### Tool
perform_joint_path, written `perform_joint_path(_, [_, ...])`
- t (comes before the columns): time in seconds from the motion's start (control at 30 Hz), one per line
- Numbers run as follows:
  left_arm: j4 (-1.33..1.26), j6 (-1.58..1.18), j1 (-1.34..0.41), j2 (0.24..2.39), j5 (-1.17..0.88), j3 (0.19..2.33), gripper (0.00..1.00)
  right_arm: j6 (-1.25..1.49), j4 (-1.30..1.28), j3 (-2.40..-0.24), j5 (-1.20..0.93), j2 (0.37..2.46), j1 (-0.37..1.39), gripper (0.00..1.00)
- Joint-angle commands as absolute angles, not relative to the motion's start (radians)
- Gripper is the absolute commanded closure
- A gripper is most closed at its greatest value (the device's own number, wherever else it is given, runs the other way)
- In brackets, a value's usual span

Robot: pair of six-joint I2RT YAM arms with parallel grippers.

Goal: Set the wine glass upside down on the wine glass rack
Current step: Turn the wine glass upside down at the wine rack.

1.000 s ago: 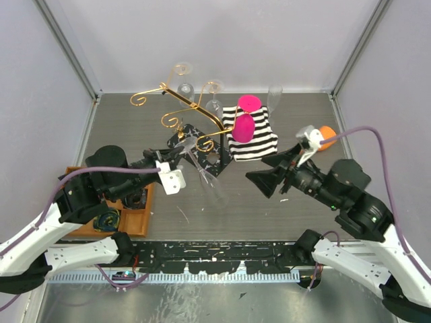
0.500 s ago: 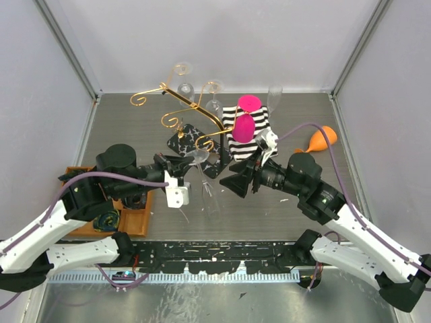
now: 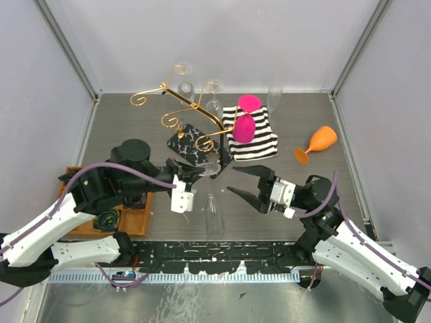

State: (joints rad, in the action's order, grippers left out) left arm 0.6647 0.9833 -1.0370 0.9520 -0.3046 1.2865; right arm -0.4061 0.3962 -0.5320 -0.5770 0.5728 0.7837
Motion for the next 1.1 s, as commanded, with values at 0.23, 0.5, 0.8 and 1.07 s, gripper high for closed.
perform_joint_path(0.23, [0.729, 0.999, -1.047, 1.015, -0.432, 1.335, 1.0, -0.681, 0.201, -0.656, -0.75, 0.609, 0.786, 0.42])
perform_joint_path(0.5, [0.764, 1.015, -1.086, 1.06, -0.397, 1.344, 1.0, -0.657, 0.192, -0.671, -0.774, 0.686, 0.786, 0.44])
perform_joint_path(0.8, [0.765, 1.019, -1.103, 1.063, -0.383, 1.339, 1.0, -0.66, 0.183, -0.678, -0.803, 0.731, 0.786, 0.62])
perform_joint_path(1.07, [0.762, 1.023, -1.123, 1.073, -0.335, 1.328, 1.0, -0.665, 0.189, -0.674, -0.834, 0.747, 0.786, 0.71])
